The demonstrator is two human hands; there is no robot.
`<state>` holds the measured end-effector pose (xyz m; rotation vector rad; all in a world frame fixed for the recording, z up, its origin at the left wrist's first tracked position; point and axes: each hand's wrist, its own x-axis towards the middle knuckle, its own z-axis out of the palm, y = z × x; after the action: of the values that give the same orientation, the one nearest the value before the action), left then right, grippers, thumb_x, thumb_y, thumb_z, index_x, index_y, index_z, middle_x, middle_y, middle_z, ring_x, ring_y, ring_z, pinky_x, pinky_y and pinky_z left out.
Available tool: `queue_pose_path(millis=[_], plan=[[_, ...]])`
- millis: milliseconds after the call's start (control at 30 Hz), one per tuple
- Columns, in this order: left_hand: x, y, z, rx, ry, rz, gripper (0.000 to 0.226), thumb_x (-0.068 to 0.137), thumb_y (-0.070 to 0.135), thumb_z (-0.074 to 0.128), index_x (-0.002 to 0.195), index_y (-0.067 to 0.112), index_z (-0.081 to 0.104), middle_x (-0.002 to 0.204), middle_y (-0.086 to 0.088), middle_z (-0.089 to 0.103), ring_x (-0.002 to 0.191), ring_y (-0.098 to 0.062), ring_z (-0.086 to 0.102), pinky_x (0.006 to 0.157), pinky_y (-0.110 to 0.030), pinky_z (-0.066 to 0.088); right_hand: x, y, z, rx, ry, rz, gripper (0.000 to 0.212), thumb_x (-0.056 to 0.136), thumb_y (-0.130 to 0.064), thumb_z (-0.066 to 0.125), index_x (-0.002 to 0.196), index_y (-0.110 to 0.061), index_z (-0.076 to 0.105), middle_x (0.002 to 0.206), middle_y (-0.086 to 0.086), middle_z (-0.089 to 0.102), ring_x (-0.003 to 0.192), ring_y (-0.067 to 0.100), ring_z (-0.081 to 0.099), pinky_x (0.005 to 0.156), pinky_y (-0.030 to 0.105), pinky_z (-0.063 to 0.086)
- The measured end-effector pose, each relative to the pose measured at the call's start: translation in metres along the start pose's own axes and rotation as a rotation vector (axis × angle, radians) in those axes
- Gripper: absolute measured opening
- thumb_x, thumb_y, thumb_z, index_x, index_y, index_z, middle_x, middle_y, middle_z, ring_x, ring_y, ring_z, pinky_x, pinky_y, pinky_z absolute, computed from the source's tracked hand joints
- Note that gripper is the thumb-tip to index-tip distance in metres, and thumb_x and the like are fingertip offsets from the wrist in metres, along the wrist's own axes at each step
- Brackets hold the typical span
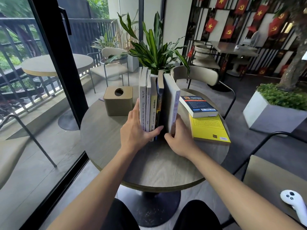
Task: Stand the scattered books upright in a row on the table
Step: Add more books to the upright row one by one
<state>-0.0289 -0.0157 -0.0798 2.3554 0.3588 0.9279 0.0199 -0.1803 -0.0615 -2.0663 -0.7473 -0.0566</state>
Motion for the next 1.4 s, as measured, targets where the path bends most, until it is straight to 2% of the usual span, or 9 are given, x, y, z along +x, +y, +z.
queue_pose_path(millis=[300,467,567,667,867,967,1133,1267,1400], plan=[[0.0,-0.001,0.0,-0.01,-0.006,0.019,0.116,0.064,0.08,0.062,0.155,0.021,0.023,0.136,0.001,0.052,0.108,-0.018,0.06,0.078,-0.043,0.057,0.002,-0.002,0.0,0.032,-0.093,-0.023,0.078,0.086,-0.005,0.052,0.153,-0.031,0.02,0.145,-0.003,0.045,0.132,0.009,0.046,0.109,0.035,0.044],[-0.001,0.0,0.0,-0.01,-0.008,0.023,0.114,0.066,0.082,0.056,0.156,0.022,0.022,0.137,0.001,0.052,0.107,-0.02,0.061,0.08,-0.043,0.057,0.001,-0.004,-0.001,0.071,-0.116,0.001,0.077,0.087,-0.006,0.052,0.153,-0.033,0.022,0.145,-0.004,0.047,0.129,0.003,0.047,0.107,0.018,0.041],[-0.002,0.002,-0.001,-0.034,-0.018,0.029,0.118,0.064,0.087,0.052,0.157,0.023,0.02,0.142,0.003,0.051,0.113,-0.02,0.06,0.084,-0.044,0.055,0.0,-0.009,-0.004,0.123,-0.148,-0.014,0.076,0.083,-0.021,0.051,0.152,-0.035,0.023,0.144,-0.003,0.048,0.13,0.008,0.049,0.11,0.039,0.042],[-0.002,0.003,-0.002,-0.044,-0.021,0.034,0.124,0.06,0.093,0.05,0.157,0.022,0.019,0.147,0.003,0.048,0.118,-0.02,0.059,0.087,-0.044,0.055,-0.001,-0.013,-0.006,0.172,-0.186,-0.024,0.078,0.08,-0.023,0.052,0.152,-0.032,0.025,0.142,0.0,0.05,0.128,0.012,0.051,0.106,0.044,0.046],[-0.002,0.002,-0.002,-0.041,-0.015,0.031,0.125,0.058,0.09,0.06,0.156,0.021,0.023,0.146,0.004,0.05,0.116,-0.019,0.061,0.085,-0.043,0.056,0.002,-0.015,-0.011,0.171,-0.228,-0.022,0.083,0.081,-0.013,0.062,0.154,-0.022,0.021,0.138,-0.011,0.049,0.122,-0.013,0.046,0.102,0.014,0.041],[-0.002,0.001,-0.002,-0.063,-0.013,0.035,0.118,0.062,0.077,0.072,0.155,0.021,0.025,0.142,0.004,0.054,0.115,-0.019,0.061,0.084,-0.042,0.055,0.007,-0.016,-0.012,0.191,-0.209,-0.027,0.087,0.086,-0.015,0.071,0.154,-0.022,0.018,0.135,-0.016,0.049,0.118,-0.019,0.045,0.094,0.002,0.037],[-0.003,0.0,-0.001,-0.084,0.028,0.022,0.104,0.069,0.06,0.077,0.154,0.024,0.029,0.135,0.004,0.061,0.108,-0.02,0.065,0.082,-0.039,0.053,0.016,-0.021,-0.006,0.215,-0.186,-0.017,0.085,0.088,-0.023,0.07,0.155,-0.02,0.017,0.131,-0.018,0.053,0.114,-0.022,0.047,0.09,0.0,0.036],[-0.001,0.001,-0.002,-0.092,0.046,0.033,0.104,0.069,0.063,0.072,0.154,0.023,0.029,0.13,0.003,0.064,0.105,-0.02,0.066,0.079,-0.039,0.056,0.02,-0.019,0.0,0.21,-0.159,0.005,0.081,0.09,-0.029,0.067,0.154,-0.025,0.019,0.139,-0.013,0.053,0.12,-0.012,0.05,0.095,0.007,0.04],[-0.002,0.001,-0.004,-0.099,0.024,0.022,0.115,0.061,0.078,0.067,0.154,0.023,0.028,0.131,0.003,0.063,0.104,-0.019,0.067,0.078,-0.04,0.058,0.021,-0.015,0.001,0.205,-0.13,0.025,0.078,0.09,-0.033,0.066,0.154,-0.027,0.021,0.144,-0.009,0.05,0.131,0.005,0.048,0.107,0.028,0.042]])
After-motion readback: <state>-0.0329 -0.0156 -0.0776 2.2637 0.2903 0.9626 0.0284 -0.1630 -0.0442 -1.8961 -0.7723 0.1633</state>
